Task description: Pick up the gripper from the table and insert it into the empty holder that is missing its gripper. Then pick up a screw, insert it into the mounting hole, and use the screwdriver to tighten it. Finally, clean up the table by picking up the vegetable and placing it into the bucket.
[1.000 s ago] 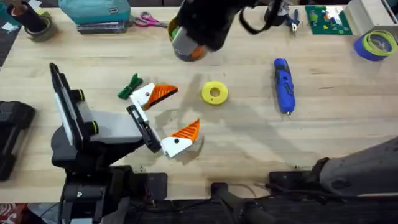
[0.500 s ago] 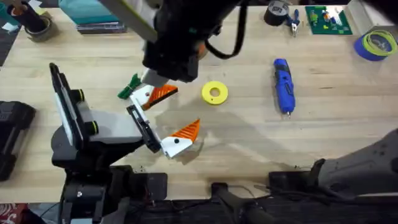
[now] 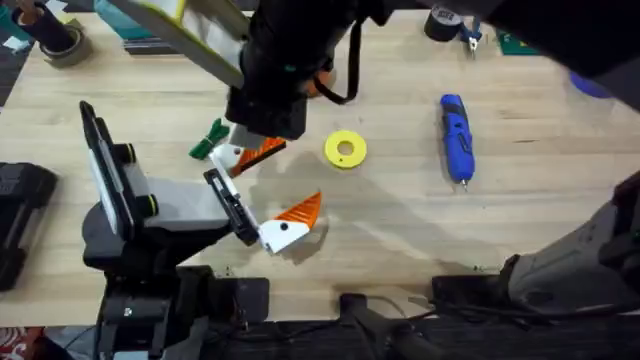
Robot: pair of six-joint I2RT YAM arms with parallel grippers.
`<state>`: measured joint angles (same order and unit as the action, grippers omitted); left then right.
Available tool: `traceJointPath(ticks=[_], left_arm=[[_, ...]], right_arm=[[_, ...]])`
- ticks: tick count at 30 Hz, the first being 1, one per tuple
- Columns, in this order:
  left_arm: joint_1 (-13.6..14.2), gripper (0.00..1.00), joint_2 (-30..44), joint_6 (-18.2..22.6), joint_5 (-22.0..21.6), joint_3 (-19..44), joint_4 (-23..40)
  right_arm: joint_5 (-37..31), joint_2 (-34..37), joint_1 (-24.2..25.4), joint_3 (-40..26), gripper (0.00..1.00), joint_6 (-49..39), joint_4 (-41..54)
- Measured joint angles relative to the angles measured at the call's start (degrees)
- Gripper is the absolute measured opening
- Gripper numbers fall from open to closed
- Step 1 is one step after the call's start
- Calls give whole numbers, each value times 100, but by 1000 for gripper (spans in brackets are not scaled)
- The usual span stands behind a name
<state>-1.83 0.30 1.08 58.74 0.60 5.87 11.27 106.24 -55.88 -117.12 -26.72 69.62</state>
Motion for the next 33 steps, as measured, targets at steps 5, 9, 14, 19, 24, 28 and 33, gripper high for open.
traceJointPath(ticks=[5, 9, 14, 19, 24, 28, 33], left_arm=[[0, 986, 2, 0, 0, 0, 0], [0, 985, 1, -1, 1, 0, -1], [0, 986, 2, 0, 0, 0, 0], [0, 986, 1, -1, 0, 0, 0], [0, 986, 1, -2, 1, 0, 0], [0, 985, 1, 0, 0, 0, 0], [0, 986, 0, 0, 0, 0, 0]], right_arm=[[0, 0, 0, 0, 6, -245, 72], [0, 0, 0, 0, 6, -436, 24], [2, 0, -4, 0, 6, -672, -25], [2, 0, -67, 0, 5, -935, -51], [17, 0, -114, 0, 5, -1075, -60], [17, 0, -151, -2, 5, -1146, -62], [17, 2, -168, -2, 5, -1148, -62]])
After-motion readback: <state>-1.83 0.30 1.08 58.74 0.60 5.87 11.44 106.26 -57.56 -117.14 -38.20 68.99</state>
